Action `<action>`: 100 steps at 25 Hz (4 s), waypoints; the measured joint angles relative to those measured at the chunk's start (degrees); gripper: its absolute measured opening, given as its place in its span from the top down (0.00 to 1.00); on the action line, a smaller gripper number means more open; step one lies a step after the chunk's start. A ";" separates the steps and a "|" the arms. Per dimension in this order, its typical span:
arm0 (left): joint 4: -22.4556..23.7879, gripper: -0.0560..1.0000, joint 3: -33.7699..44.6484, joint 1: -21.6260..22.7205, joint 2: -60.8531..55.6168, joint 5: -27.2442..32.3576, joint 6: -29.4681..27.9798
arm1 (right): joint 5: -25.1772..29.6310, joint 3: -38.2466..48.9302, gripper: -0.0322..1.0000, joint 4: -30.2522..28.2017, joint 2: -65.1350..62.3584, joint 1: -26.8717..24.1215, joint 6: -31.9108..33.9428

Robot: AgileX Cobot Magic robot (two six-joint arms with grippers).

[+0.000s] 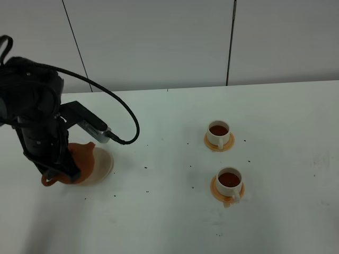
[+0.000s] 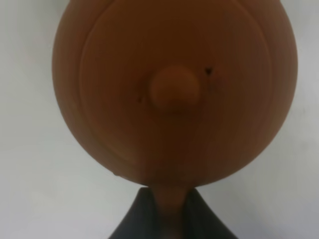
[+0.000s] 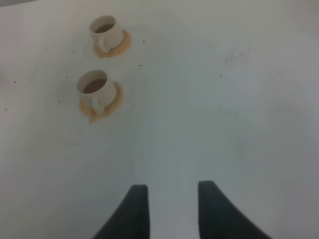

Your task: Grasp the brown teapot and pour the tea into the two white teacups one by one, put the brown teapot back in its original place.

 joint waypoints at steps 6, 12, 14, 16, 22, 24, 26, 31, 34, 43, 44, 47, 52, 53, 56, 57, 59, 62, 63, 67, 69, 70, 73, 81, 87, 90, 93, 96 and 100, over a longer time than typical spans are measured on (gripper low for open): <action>1.20 0.79 0.42 0.40 0.00 -3.23 -8.70 | 0.00 0.00 0.74 0.06 0.00 0.00 0.00; -0.35 0.79 0.42 1.81 0.87 -3.69 -11.26 | 0.00 0.00 0.74 0.06 0.00 0.00 0.00; -1.29 0.79 0.47 1.81 1.43 -4.72 -12.15 | 0.00 0.00 0.74 0.06 0.00 0.00 0.00; -1.74 0.79 0.47 1.81 1.77 -6.46 -12.53 | 0.00 0.00 0.74 0.11 0.00 0.00 0.00; -1.88 0.79 0.47 1.81 3.10 -9.19 -13.91 | 0.00 0.00 0.74 0.11 0.00 0.00 0.06; -2.37 0.79 0.47 1.81 3.67 -9.41 -13.97 | 0.00 0.00 0.74 0.11 0.00 0.00 0.06; -3.09 0.79 0.47 1.81 4.32 -9.86 -13.97 | 0.00 0.00 0.74 0.11 0.00 0.00 0.06; -4.16 0.79 0.47 1.81 5.39 -11.65 -13.97 | 0.00 0.00 0.74 0.11 0.00 0.00 0.00; -4.29 0.79 0.47 1.81 5.76 -12.65 -13.97 | 0.00 0.00 0.74 0.11 0.00 0.00 0.00; -4.35 0.79 0.47 1.81 5.74 -12.77 -13.97 | -0.01 0.00 0.74 0.11 0.00 0.00 0.00; -4.35 0.79 0.47 1.81 5.74 -12.77 -13.86 | -0.01 0.00 0.74 0.11 0.00 0.00 0.00; -4.35 0.79 0.47 1.81 5.74 -12.66 -13.68 | -0.01 0.00 0.74 0.11 0.00 0.00 0.05; -4.35 0.79 0.47 1.81 5.74 -12.55 -13.64 | -0.01 0.00 0.74 0.11 0.00 0.00 0.05; -4.35 0.79 0.47 1.81 5.74 -12.50 -13.64 | -0.01 0.00 0.74 0.11 0.00 0.00 0.05; -4.35 0.79 0.47 1.81 5.74 -12.31 -13.64 | -0.01 0.00 0.74 0.11 0.00 0.00 0.00; -4.35 0.79 0.47 1.81 5.74 -12.31 -13.57 | -0.01 0.00 0.74 0.11 0.00 0.00 0.00; -4.40 0.79 0.47 1.81 5.74 -12.31 -13.45 | -0.01 0.00 0.74 0.11 0.00 0.00 0.00; -4.40 0.79 0.47 1.81 5.74 -12.31 -13.38 | -0.01 0.00 0.74 0.11 0.00 0.00 0.00; -4.40 0.79 0.47 1.81 5.77 -12.24 -13.38 | -0.01 0.00 0.74 0.11 0.00 0.00 0.00; -4.59 0.79 0.47 1.81 6.55 -11.86 -13.37 | -0.01 0.00 0.74 0.11 0.00 0.00 0.00; -4.60 0.79 0.47 1.81 6.81 -11.56 -13.32 | -0.01 0.00 0.74 0.11 0.00 0.00 0.00; -4.65 0.79 0.47 1.81 6.81 -11.63 -13.32 | -0.01 0.00 0.74 0.11 0.00 0.00 0.00; -4.77 0.79 0.47 1.81 6.81 -11.53 -13.32 | -0.01 0.00 0.74 0.11 0.00 0.00 0.00; -4.77 0.79 0.47 1.81 6.81 -11.58 -13.32 | -0.01 0.00 0.74 0.11 0.00 0.00 0.05; -4.77 0.79 0.47 1.81 6.81 -11.58 -13.32 | -0.01 0.00 0.74 0.11 0.00 0.00 0.05; -4.77 0.79 0.47 1.81 6.81 -11.53 -13.27 | -0.01 0.00 0.74 0.11 0.00 0.00 0.00; -4.77 0.77 0.47 1.81 6.81 -11.49 -13.27 | -0.01 0.00 0.74 0.11 0.00 0.00 0.00; -4.80 0.68 0.47 1.81 6.81 -11.37 -13.27 | -0.01 0.00 0.74 0.11 0.00 0.00 0.00; -4.84 0.56 0.47 1.81 6.81 -11.24 -13.27 | -0.01 0.00 0.74 0.11 0.00 0.00 0.00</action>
